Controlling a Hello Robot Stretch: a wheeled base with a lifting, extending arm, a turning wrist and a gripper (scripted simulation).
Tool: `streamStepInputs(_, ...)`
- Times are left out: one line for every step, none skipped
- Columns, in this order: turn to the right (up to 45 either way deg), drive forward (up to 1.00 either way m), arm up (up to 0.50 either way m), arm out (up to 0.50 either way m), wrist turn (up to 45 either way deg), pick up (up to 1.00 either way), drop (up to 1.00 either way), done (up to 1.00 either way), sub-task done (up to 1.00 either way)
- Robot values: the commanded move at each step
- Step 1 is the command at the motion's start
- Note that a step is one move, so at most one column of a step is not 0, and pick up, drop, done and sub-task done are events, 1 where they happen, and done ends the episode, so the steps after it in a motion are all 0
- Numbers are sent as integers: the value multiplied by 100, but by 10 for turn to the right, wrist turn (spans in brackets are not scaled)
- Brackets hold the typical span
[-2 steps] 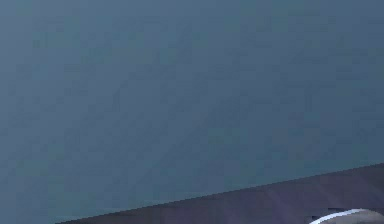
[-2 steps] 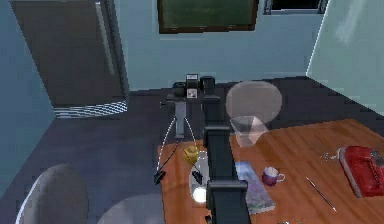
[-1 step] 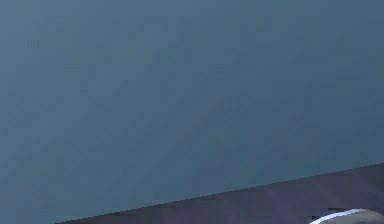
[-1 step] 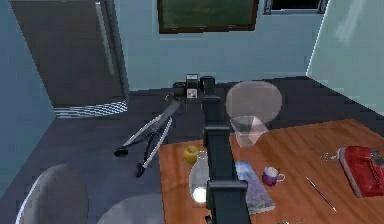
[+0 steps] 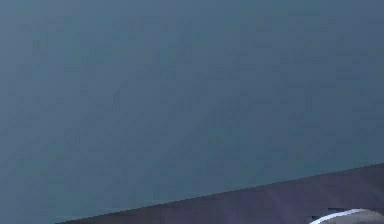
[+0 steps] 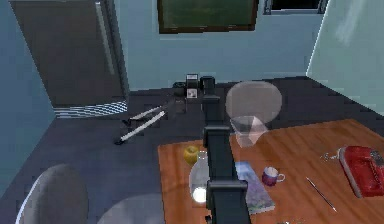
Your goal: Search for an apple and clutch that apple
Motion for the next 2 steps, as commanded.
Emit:
streamStepInputs(0, 0, 0, 0, 450, 0, 0, 0, 0)
streamStepInputs(0, 0, 0, 0, 450, 0, 0, 0, 0)
